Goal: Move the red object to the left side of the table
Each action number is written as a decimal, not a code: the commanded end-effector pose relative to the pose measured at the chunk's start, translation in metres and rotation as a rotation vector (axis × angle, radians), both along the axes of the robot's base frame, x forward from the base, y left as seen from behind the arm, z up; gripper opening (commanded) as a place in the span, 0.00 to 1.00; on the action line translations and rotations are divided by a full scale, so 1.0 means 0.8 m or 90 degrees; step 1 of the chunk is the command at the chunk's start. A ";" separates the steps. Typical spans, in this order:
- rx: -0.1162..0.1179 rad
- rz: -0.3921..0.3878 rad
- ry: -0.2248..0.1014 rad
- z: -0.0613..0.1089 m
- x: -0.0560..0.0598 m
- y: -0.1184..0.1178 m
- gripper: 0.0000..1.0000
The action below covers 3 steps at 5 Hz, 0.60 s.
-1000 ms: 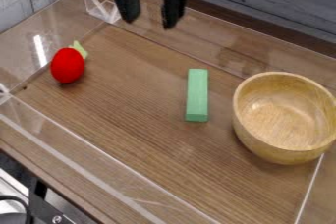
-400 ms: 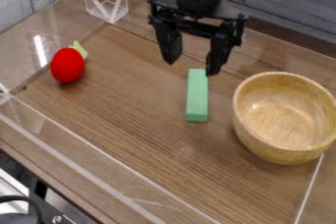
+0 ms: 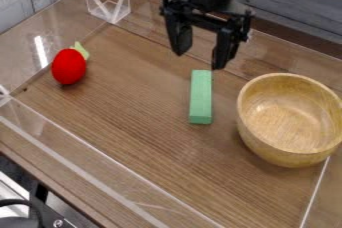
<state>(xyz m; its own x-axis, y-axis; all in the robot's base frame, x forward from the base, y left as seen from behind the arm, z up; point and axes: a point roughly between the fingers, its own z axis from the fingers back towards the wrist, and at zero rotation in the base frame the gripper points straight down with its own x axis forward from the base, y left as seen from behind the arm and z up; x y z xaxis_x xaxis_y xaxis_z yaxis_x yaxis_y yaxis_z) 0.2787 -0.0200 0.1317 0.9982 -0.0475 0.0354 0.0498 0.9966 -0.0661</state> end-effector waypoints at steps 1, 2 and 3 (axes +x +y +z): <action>0.003 -0.004 -0.029 0.013 -0.004 0.003 1.00; -0.006 -0.045 -0.034 0.007 -0.004 0.006 1.00; -0.016 -0.079 -0.044 0.001 -0.002 0.011 1.00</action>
<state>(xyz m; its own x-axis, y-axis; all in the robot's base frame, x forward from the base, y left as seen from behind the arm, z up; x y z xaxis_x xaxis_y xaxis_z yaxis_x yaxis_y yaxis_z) 0.2745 -0.0126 0.1198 0.9850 -0.1627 0.0582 0.1677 0.9813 -0.0945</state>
